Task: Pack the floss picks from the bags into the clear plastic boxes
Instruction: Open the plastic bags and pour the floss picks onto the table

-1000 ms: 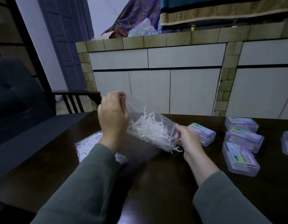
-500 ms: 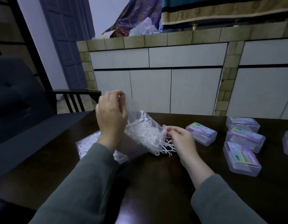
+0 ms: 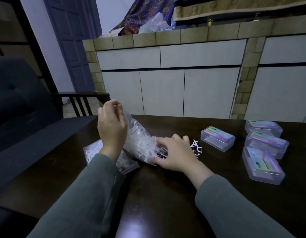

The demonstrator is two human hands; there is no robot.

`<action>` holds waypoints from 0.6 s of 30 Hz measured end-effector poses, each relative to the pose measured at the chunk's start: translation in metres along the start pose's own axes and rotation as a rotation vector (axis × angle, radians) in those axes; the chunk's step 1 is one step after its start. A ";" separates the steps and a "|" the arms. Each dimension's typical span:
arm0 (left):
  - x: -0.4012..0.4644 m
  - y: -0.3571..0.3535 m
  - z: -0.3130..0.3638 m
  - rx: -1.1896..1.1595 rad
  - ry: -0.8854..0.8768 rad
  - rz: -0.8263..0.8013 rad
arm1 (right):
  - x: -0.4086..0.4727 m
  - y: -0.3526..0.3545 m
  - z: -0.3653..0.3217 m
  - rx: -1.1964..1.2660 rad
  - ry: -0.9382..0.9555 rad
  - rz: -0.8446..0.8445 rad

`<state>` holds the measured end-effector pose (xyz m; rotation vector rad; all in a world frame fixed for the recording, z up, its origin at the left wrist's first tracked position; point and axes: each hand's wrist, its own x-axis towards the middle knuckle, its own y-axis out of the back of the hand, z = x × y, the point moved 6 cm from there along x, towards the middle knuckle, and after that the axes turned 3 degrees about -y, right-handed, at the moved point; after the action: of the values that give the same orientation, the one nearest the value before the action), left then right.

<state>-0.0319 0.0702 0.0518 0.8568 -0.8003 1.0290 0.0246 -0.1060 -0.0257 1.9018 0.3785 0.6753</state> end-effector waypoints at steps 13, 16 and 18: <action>-0.001 -0.003 -0.001 -0.001 0.042 -0.012 | -0.016 0.034 0.031 -0.314 -0.188 -0.017; 0.000 -0.002 -0.001 0.003 0.055 -0.001 | -0.024 0.045 0.049 -0.421 -0.358 -0.068; 0.000 -0.001 -0.001 -0.006 0.062 0.004 | -0.028 0.051 0.054 -0.473 -0.418 -0.104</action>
<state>-0.0304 0.0707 0.0512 0.8144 -0.7526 1.0516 0.0332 -0.1818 -0.0041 1.5055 0.0408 0.2533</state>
